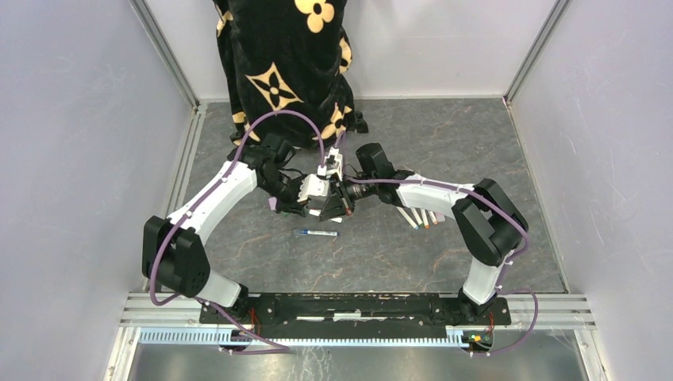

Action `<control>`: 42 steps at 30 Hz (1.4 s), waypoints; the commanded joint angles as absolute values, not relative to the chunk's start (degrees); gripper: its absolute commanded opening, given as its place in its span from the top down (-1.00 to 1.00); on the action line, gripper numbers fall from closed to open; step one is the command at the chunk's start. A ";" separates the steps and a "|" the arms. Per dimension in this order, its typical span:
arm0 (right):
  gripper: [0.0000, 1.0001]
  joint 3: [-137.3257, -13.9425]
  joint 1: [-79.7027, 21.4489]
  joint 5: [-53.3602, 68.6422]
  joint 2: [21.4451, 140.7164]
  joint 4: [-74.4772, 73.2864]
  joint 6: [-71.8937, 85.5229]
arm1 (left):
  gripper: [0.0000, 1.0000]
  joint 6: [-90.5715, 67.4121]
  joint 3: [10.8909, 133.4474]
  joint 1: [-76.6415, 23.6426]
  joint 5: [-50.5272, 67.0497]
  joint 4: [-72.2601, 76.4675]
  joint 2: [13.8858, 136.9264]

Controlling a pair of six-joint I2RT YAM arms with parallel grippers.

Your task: Open the pen caps

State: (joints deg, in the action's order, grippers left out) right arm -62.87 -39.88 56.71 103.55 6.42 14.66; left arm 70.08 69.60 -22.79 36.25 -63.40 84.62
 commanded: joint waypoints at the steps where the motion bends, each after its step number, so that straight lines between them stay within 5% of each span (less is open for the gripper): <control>1: 1.00 -58.32 -36.42 51.31 98.98 -3.27 8.63 | 0.96 75.02 70.79 -15.95 28.05 -62.91 85.29; 10: 1.00 -53.09 -30.84 45.37 94.01 -7.60 4.97 | 0.96 75.27 73.02 -7.38 32.52 -59.92 88.77; 16: 1.00 -50.66 -26.30 27.10 87.94 -7.45 7.35 | 0.93 62.25 67.87 -7.77 33.19 -45.41 92.57; 26: 1.00 -44.29 -24.26 4.98 82.35 -6.91 7.55 | 0.37 52.93 65.19 -8.52 27.16 -34.16 99.75; 34: 1.00 -42.52 -24.24 0.36 83.12 -4.99 6.61 | 0.17 52.57 65.38 -8.53 27.81 -34.99 99.39; 42: 0.64 -42.83 -24.19 -2.88 85.83 -5.01 4.96 | -0.12 48.86 71.76 -8.44 29.63 -40.54 96.02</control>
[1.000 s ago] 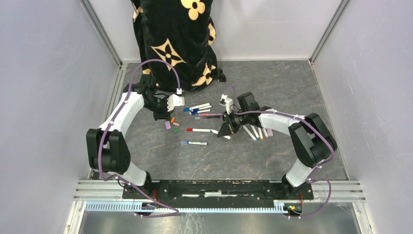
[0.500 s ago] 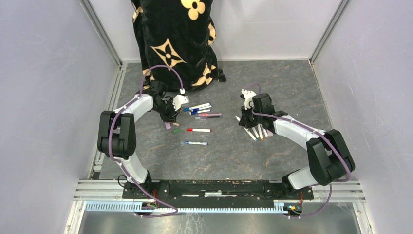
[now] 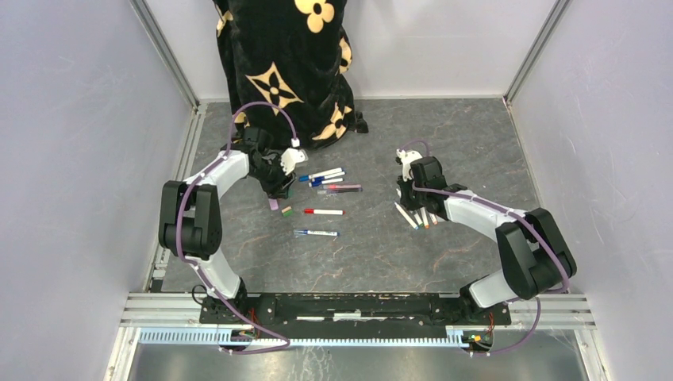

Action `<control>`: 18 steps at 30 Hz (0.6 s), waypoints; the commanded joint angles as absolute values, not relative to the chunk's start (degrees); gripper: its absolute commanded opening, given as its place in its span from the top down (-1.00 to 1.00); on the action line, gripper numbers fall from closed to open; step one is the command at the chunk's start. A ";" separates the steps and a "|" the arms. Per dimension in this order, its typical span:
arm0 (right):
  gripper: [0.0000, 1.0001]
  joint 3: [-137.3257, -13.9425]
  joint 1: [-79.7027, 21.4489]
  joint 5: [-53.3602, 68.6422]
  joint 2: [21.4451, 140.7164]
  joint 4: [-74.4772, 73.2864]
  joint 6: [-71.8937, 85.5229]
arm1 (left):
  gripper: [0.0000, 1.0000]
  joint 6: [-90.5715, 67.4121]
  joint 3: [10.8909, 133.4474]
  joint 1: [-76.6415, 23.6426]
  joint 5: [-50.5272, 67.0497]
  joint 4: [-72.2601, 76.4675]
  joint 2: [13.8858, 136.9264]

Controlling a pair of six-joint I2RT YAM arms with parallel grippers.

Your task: Open the pen caps

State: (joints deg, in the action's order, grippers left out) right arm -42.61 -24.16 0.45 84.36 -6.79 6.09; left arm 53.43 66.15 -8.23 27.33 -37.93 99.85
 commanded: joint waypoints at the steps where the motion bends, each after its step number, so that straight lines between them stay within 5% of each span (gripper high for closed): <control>1: 0.58 -42.65 -24.21 -2.96 86.03 -4.81 4.88 | -0.16 47.87 73.31 -8.44 29.70 -41.57 95.60; 6: 0.47 -42.01 -24.19 -2.94 85.57 -4.23 5.01 | -0.33 44.24 82.90 -8.27 29.93 -49.02 94.19; 8: 0.45 -42.01 -24.15 -2.85 84.98 -4.29 5.05 | -0.72 44.05 85.61 -8.13 30.43 -50.90 93.26; 12: 0.43 -42.54 -24.20 -2.71 84.00 -5.29 4.74 | -0.98 43.33 88.23 -8.09 31.39 -52.15 90.64; 18: 0.40 -44.31 -26.30 -2.43 81.27 -4.27 4.41 | -1.00 37.55 91.00 -8.01 28.21 -49.28 87.20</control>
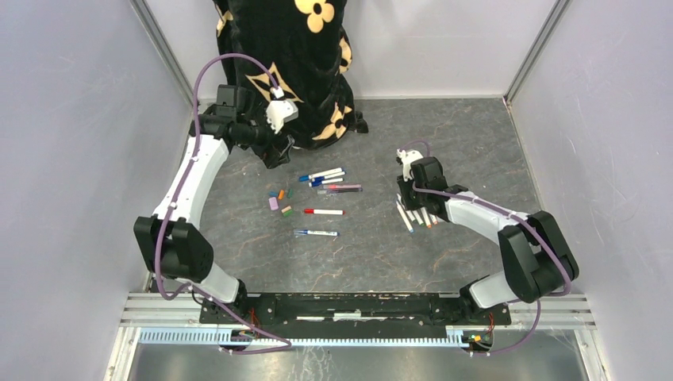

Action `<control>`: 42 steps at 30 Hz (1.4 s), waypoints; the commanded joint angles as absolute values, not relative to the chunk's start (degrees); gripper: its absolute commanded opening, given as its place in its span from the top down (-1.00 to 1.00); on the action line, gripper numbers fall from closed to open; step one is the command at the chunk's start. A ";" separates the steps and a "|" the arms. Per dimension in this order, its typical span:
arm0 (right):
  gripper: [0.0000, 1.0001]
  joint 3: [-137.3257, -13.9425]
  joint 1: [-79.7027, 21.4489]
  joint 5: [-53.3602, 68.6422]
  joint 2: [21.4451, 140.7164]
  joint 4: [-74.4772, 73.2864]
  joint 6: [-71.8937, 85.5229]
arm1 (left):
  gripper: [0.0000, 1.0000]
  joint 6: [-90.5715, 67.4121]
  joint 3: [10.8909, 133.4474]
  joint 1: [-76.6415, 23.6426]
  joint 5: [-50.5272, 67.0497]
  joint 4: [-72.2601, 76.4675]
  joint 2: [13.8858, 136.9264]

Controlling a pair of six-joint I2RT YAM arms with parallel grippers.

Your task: Open the pen caps

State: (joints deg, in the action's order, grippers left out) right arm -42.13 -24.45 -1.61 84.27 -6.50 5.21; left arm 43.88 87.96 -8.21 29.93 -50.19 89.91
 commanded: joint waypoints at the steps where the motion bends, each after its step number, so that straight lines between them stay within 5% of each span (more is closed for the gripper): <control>1: 0.36 -45.26 -27.26 -1.99 81.50 -4.02 3.60 | -1.00 35.80 91.17 -8.00 25.91 -47.15 86.55; 8: -0.09 -57.54 -33.83 8.66 91.84 -4.26 -5.43 | -1.00 31.79 85.22 -6.50 23.78 -40.86 81.89; 13: -0.17 -65.60 -36.73 12.44 100.68 -5.61 -10.07 | -1.00 35.53 85.08 -6.43 28.87 -47.58 83.14; 42: 0.38 -75.05 -37.00 10.97 115.49 -4.86 -13.81 | -0.69 44.70 84.05 -6.42 35.88 -57.95 84.11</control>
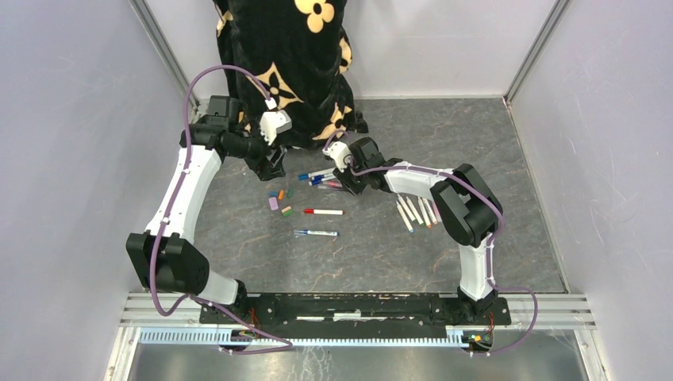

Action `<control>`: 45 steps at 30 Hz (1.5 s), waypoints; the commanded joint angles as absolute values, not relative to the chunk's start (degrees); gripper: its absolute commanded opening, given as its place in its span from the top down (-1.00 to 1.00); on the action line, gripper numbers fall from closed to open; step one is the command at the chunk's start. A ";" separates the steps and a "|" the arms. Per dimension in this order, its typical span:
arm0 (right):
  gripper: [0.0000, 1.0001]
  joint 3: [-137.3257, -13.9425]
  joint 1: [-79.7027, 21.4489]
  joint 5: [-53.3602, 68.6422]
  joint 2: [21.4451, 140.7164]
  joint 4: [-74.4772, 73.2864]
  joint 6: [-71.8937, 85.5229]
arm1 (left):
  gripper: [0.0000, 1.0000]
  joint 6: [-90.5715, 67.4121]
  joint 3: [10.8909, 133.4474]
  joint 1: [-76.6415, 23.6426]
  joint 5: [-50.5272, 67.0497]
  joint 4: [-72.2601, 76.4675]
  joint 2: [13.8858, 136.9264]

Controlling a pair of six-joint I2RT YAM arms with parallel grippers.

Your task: Open the pen caps

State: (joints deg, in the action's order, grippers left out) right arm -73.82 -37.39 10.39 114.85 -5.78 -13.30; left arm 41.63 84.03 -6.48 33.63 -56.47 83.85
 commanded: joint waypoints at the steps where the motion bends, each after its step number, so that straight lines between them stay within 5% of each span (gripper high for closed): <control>1: 0.41 -74.61 -36.96 11.38 115.30 -4.81 -13.73 | -0.68 44.92 84.03 -6.42 35.98 -58.12 84.03; 15: 0.95 -62.20 -37.07 19.01 106.97 -1.88 -9.95 | -0.63 46.85 84.10 -6.42 37.86 -60.54 84.76; 23: 1.00 -63.36 -37.08 18.64 107.39 -3.17 -10.02 | -0.61 47.77 84.45 -6.42 38.51 -61.94 84.98; 24: 0.98 -63.76 -37.09 19.28 107.73 -3.73 -9.94 | -0.61 48.01 84.46 -6.44 38.48 -62.15 84.99; 27: 0.51 -64.28 -37.63 19.79 108.32 -4.87 -10.42 | -0.60 48.67 84.37 -6.42 38.36 -62.80 84.99; 34: 0.38 -61.10 -39.63 17.08 107.28 -4.30 -11.69 | -0.60 48.75 84.56 -6.42 38.45 -62.91 85.23; 41: 1.00 -59.94 -40.08 15.42 106.53 -3.27 -10.82 | -0.62 49.10 83.93 -6.43 39.25 -63.02 85.69; 45: 1.00 -61.62 -40.04 18.00 103.18 -3.74 -10.24 | -0.73 56.25 79.99 -6.42 42.07 -64.97 85.25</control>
State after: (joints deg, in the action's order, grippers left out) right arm -61.06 -39.66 16.51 107.09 -2.63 -10.87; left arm 48.62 83.13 -6.46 37.80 -62.54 85.03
